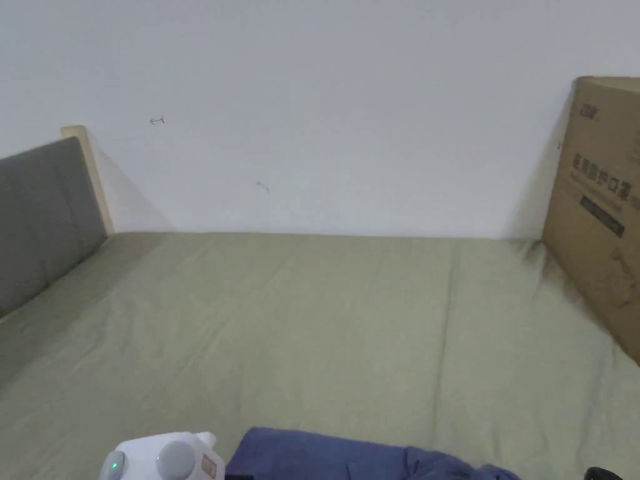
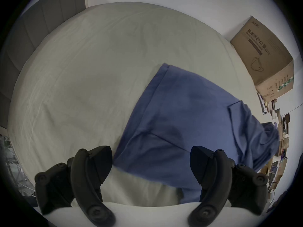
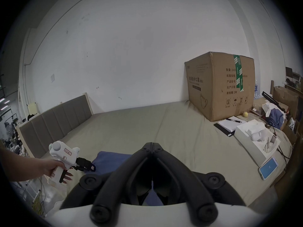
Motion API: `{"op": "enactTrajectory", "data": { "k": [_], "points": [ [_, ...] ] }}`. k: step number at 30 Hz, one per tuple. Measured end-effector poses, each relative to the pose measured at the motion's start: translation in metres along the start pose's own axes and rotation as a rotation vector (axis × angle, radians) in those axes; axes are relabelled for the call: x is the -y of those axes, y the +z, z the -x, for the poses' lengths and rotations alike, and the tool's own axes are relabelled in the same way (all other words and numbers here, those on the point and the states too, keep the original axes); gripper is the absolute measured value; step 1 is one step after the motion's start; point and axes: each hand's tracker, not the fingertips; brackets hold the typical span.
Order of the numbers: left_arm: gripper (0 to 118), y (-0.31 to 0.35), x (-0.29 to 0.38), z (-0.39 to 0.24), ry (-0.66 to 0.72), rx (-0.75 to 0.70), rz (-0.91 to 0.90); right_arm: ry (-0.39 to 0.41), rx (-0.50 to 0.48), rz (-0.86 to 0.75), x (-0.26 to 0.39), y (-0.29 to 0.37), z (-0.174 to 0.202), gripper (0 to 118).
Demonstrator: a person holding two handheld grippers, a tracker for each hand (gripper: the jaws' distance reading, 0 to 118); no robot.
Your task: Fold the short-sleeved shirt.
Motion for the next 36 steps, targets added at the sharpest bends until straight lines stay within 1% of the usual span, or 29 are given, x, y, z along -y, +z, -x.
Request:
{"op": "enactTrajectory", "data": {
  "k": [2, 3, 4, 6, 7, 8, 9, 12, 13, 14, 16, 17, 18, 19, 20, 22, 23, 24, 25, 27, 28, 30, 31, 32, 33, 34, 35, 36],
  "points": [
    [99, -0.011, 0.001, -0.003, -0.019, -0.055, 0.034, -0.002, 0.007, 0.019, 0.004, -0.004, 0.000, 0],
    [97, -0.017, -0.004, 0.004, -0.039, -0.052, 0.065, -0.005, 0.010, 0.029, 0.005, -0.007, 0.001, 0],
    [91, -0.014, -0.003, 0.001, -0.069, -0.057, 0.033, -0.008, 0.012, 0.039, 0.007, -0.009, 0.002, 0],
    [61, -0.007, 0.002, -0.008, -0.133, -0.090, -0.029, -0.015, 0.010, 0.055, 0.011, -0.012, 0.004, 0],
    [38, -0.002, 0.005, -0.009, -0.164, -0.110, -0.046, -0.017, 0.008, 0.060, 0.012, -0.013, 0.005, 0],
    [2, 0.004, 0.009, -0.012, -0.184, -0.084, -0.064, -0.017, 0.008, 0.063, 0.013, -0.014, 0.006, 0],
    [2, 0.007, 0.012, -0.014, -0.174, -0.013, -0.057, -0.017, 0.010, 0.064, 0.014, -0.015, 0.006, 0],
    [2, 0.027, 0.021, -0.018, -0.171, 0.094, -0.074, -0.027, 0.008, 0.070, 0.011, -0.022, -0.001, 0],
    [2, 0.039, 0.023, -0.018, -0.171, 0.114, -0.126, -0.024, 0.007, 0.075, 0.008, -0.028, -0.006, 0],
    [2, 0.052, 0.026, -0.018, -0.169, 0.133, -0.179, 0.002, 0.006, 0.107, 0.006, -0.037, -0.013, 0],
    [2, 0.081, 0.030, -0.022, -0.159, 0.179, -0.256, 0.067, 0.003, 0.272, 0.003, -0.062, -0.026, 0],
    [2, 0.094, 0.033, -0.020, -0.153, 0.206, -0.292, 0.075, -0.022, 0.370, 0.006, -0.077, -0.034, 0],
    [2, 0.104, 0.036, -0.019, -0.147, 0.237, -0.308, 0.064, -0.070, 0.469, 0.010, -0.092, -0.043, 5],
    [2, 0.110, 0.032, -0.014, -0.143, 0.259, -0.321, 0.031, -0.107, 0.556, 0.017, -0.106, -0.052, 26],
    [2, 0.117, 0.035, -0.012, -0.140, 0.271, -0.334, -0.001, -0.107, 0.615, 0.027, -0.119, -0.059, 38],
    [2, 0.126, 0.040, -0.012, -0.137, 0.271, -0.346, -0.030, -0.069, 0.663, 0.048, -0.137, -0.065, 68],
    [2, 0.127, 0.039, -0.011, -0.137, 0.277, -0.346, -0.030, -0.085, 0.724, 0.058, -0.148, -0.068, 118],
    [2, 0.128, 0.040, -0.012, -0.137, 0.282, -0.345, -0.029, -0.085, 0.693, 0.057, -0.150, -0.068, 115],
    [2, 0.130, 0.042, -0.012, -0.139, 0.285, -0.345, -0.021, -0.061, 0.729, 0.059, -0.160, -0.068, 111],
    [2, 0.129, 0.044, -0.015, -0.160, 0.271, -0.358, 0.006, -0.010, 0.773, 0.069, -0.174, -0.065, 113],
    [2, 0.129, 0.046, -0.016, -0.179, 0.251, -0.373, 0.007, -0.005, 0.775, 0.071, -0.181, -0.064, 113],
    [2, 0.128, 0.048, -0.017, -0.204, 0.233, -0.380, 0.010, -0.017, 0.797, 0.087, -0.208, -0.075, 110],
    [2, 0.125, 0.046, -0.017, -0.207, 0.233, -0.372, 0.022, -0.025, 0.810, 0.089, -0.213, -0.076, 101],
    [2, 0.124, 0.045, -0.017, -0.208, 0.232, -0.363, 0.037, -0.047, 0.814, 0.089, -0.216, -0.076, 66],
    [2, 0.124, 0.045, -0.016, -0.204, 0.231, -0.357, 0.055, -0.076, 0.828, 0.089, -0.218, -0.075, 29],
    [2, 0.124, 0.046, -0.015, -0.199, 0.228, -0.352, 0.073, -0.096, 0.844, 0.085, -0.217, -0.070, 16],
    [2, 0.124, 0.045, -0.015, -0.194, 0.224, -0.347, 0.105, -0.073, 0.832, 0.082, -0.212, -0.066, 16],
    [2, 0.125, 0.045, -0.014, -0.190, 0.225, -0.347, 0.126, -0.090, 0.803, 0.077, -0.206, -0.065, 15]
  ]
}}
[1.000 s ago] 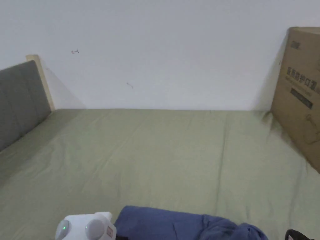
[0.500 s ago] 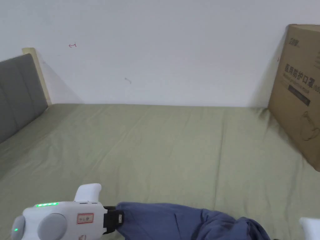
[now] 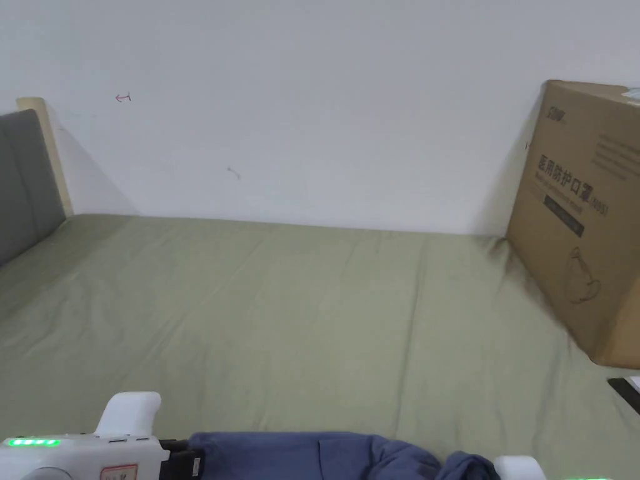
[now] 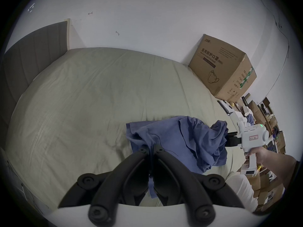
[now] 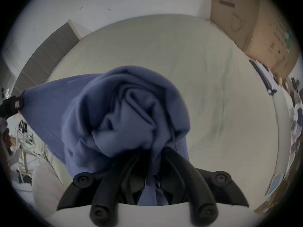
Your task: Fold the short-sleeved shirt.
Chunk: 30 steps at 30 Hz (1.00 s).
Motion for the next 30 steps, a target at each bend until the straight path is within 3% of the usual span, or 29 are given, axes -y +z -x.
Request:
{"op": "enactTrajectory", "data": {
  "k": [3, 10, 15, 17, 21, 25, 30],
  "points": [
    [2, 0.011, -0.004, 0.002, 0.017, 0.010, -0.014, 0.058, -0.038, -0.119, 0.000, 0.041, 0.003, 15],
    [2, 0.075, -0.049, -0.008, -0.026, -0.002, -0.175, 0.022, -0.069, -0.447, -0.026, 0.206, -0.015, 13],
    [2, 0.135, -0.104, -0.023, -0.070, -0.012, -0.322, 0.081, 0.005, -0.593, -0.055, 0.293, -0.022, 13],
    [2, 0.157, -0.129, -0.025, -0.045, -0.004, -0.378, 0.097, 0.084, -0.651, -0.071, 0.320, -0.023, 13],
    [2, 0.186, -0.170, -0.031, -0.033, -0.052, -0.482, 0.084, 0.194, -0.723, -0.104, 0.350, -0.030, 13],
    [2, 0.194, -0.206, -0.037, -0.009, -0.053, -0.544, 0.036, 0.241, -0.763, -0.147, 0.359, -0.041, 13],
    [2, 0.171, -0.235, -0.034, 0.038, -0.039, -0.589, -0.066, 0.300, -0.812, -0.191, 0.341, -0.055, 13]
  ]
}}
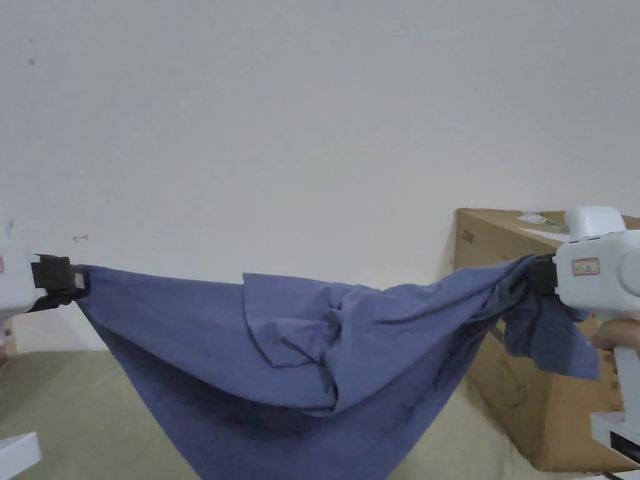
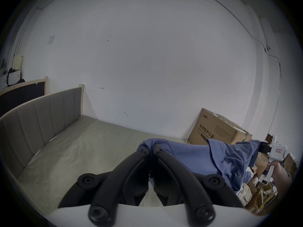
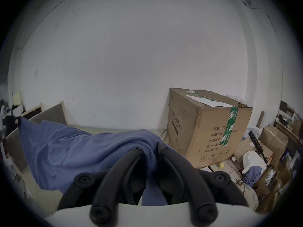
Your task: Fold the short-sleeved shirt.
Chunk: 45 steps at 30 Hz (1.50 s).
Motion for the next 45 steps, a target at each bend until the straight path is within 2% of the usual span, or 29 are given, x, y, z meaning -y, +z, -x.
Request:
{"op": "enactTrajectory", "data": {
  "k": [3, 5, 6, 8, 11, 14, 17, 20, 22, 26, 27, 28, 29, 30, 31, 32, 37, 39, 40, 41, 42, 43, 44, 45],
  "points": [
    [2, -0.028, 0.017, 0.008, 0.025, -0.018, 0.019, -0.044, 0.005, -0.005, 0.019, -0.027, 0.002, 14],
    [2, -0.049, 0.042, 0.020, 0.052, -0.050, 0.081, -0.042, 0.022, 0.035, 0.048, -0.048, 0.005, 14],
    [2, -0.057, 0.055, 0.025, 0.058, -0.056, 0.113, -0.015, 0.034, 0.062, 0.066, -0.057, 0.008, 14],
    [2, -0.073, 0.097, 0.041, 0.067, -0.076, 0.190, 0.089, 0.030, 0.140, 0.119, -0.076, 0.014, 14],
    [2, -0.086, 0.175, 0.071, 0.090, -0.121, 0.367, 0.241, -0.035, 0.385, 0.210, -0.093, 0.019, 14],
    [2, -0.076, 0.258, 0.100, 0.134, -0.147, 0.558, 0.275, -0.167, 0.637, 0.301, -0.088, 0.015, 14],
    [2, -0.057, 0.318, 0.130, 0.118, -0.167, 0.705, 0.319, -0.214, 0.792, 0.366, -0.062, 0.009, 14],
    [2, -0.037, 0.347, 0.150, 0.146, -0.184, 0.758, 0.270, -0.258, 0.812, 0.391, -0.037, -0.004, 14],
    [2, -0.029, 0.355, 0.155, 0.145, -0.217, 0.780, 0.230, -0.239, 0.801, 0.393, -0.032, -0.011, 14],
    [3, -0.030, 0.357, 0.149, 0.069, -0.215, 0.809, 0.093, -0.217, 0.819, 0.388, -0.037, -0.017, 14],
    [7, -0.030, 0.354, 0.145, 0.040, -0.217, 0.794, 0.057, -0.219, 0.817, 0.386, -0.038, -0.019, 19],
    [16, -0.029, 0.350, 0.140, 0.006, -0.222, 0.766, 0.004, -0.215, 0.819, 0.382, -0.036, -0.019, 36],
    [51, -0.023, 0.344, 0.133, -0.018, -0.226, 0.731, -0.057, -0.230, 0.822, 0.378, -0.034, -0.021, 84],
    [84, -0.020, 0.337, 0.131, -0.020, -0.204, 0.696, -0.097, -0.241, 0.821, 0.374, -0.030, -0.024, 108],
    [111, -0.015, 0.328, 0.128, -0.005, -0.177, 0.664, -0.140, -0.276, 0.777, 0.368, -0.022, -0.027, 117],
    [117, -0.009, 0.318, 0.125, 0.003, -0.163, 0.626, -0.168, -0.295, 0.697, 0.358, -0.011, -0.028, 117],
    [117, 0.049, 0.262, 0.088, 0.034, -0.056, 0.394, -0.250, -0.344, 0.429, 0.304, 0.052, -0.020, 117],
    [117, 0.074, 0.246, 0.068, 0.034, -0.032, 0.307, -0.248, -0.359, 0.313, 0.284, 0.085, -0.008, 112],
    [115, 0.088, 0.240, 0.057, 0.038, 0.004, 0.279, -0.239, -0.354, 0.225, 0.275, 0.104, 0.001, 104],
    [102, 0.102, 0.239, 0.049, 0.039, 0.027, 0.232, -0.238, -0.352, 0.118, 0.272, 0.123, 0.009, 79],
    [78, 0.115, 0.239, 0.040, 0.029, 0.032, 0.159, -0.231, -0.345, 0.030, 0.270, 0.139, 0.016, 49],
    [41, 0.129, 0.240, 0.030, 0.015, 0.028, 0.091, -0.223, -0.323, -0.041, 0.269, 0.153, 0.025, 16],
    [27, 0.139, 0.242, 0.020, 0.009, 0.015, 0.050, -0.213, -0.295, -0.088, 0.270, 0.163, 0.035, 0],
    [12, 0.145, 0.245, 0.016, -0.004, -0.014, 0.033, -0.200, -0.268, -0.106, 0.270, 0.169, 0.042, 0]
  ]
}}
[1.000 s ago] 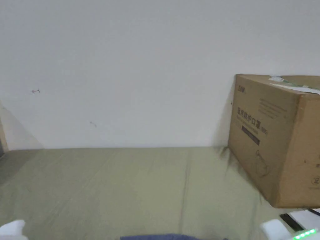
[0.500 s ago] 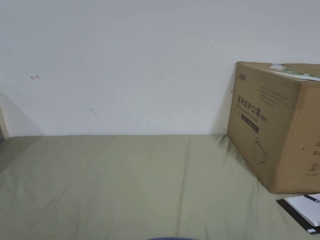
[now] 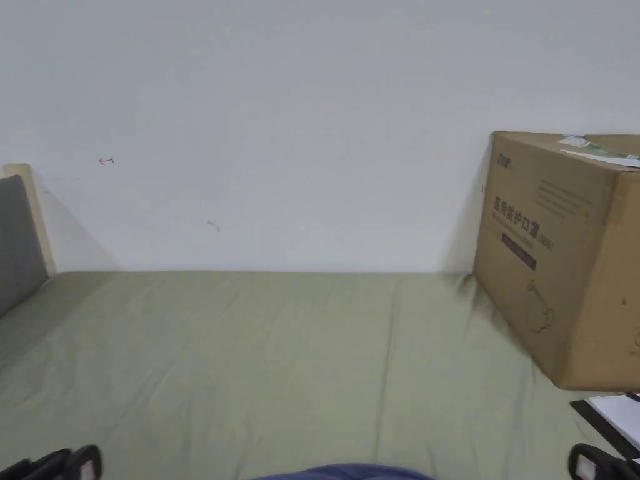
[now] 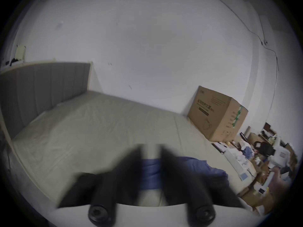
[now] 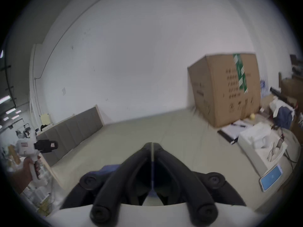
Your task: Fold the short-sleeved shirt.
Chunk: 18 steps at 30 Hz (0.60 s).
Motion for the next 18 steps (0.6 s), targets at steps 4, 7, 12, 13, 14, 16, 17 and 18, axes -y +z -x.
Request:
{"op": "enactTrajectory", "data": {
  "k": [4, 7, 12, 13, 14, 16, 17, 18],
  "points": [
    [0, 0.018, 0.016, -0.006, 0.012, -0.038, -0.074, -0.067, -0.035, -0.031, 0.001, 0.009, 0.020, 0],
    [0, 0.022, 0.014, -0.003, 0.025, -0.073, -0.062, -0.015, -0.042, 0.013, -0.003, 0.004, 0.025, 0],
    [0, -0.021, -0.009, 0.040, 0.047, -0.127, 0.230, 0.069, -0.051, 0.016, -0.009, 0.000, 0.032, 0],
    [0, -0.043, -0.011, 0.054, 0.076, -0.153, 0.394, 0.067, -0.056, 0.028, -0.009, -0.003, 0.032, 0],
    [0, -0.064, -0.007, 0.070, 0.107, -0.159, 0.538, 0.060, -0.065, 0.049, -0.008, -0.007, 0.033, 0],
    [4, -0.095, 0.011, 0.095, 0.153, -0.143, 0.647, 0.056, -0.073, 0.069, -0.004, -0.014, 0.036, 0],
    [35, -0.106, 0.019, 0.105, 0.162, -0.168, 0.668, 0.057, -0.074, 0.079, -0.003, -0.016, 0.037, 0],
    [75, -0.116, 0.026, 0.112, 0.155, -0.193, 0.689, 0.058, -0.074, 0.087, -0.001, -0.018, 0.037, 0]
  ]
}}
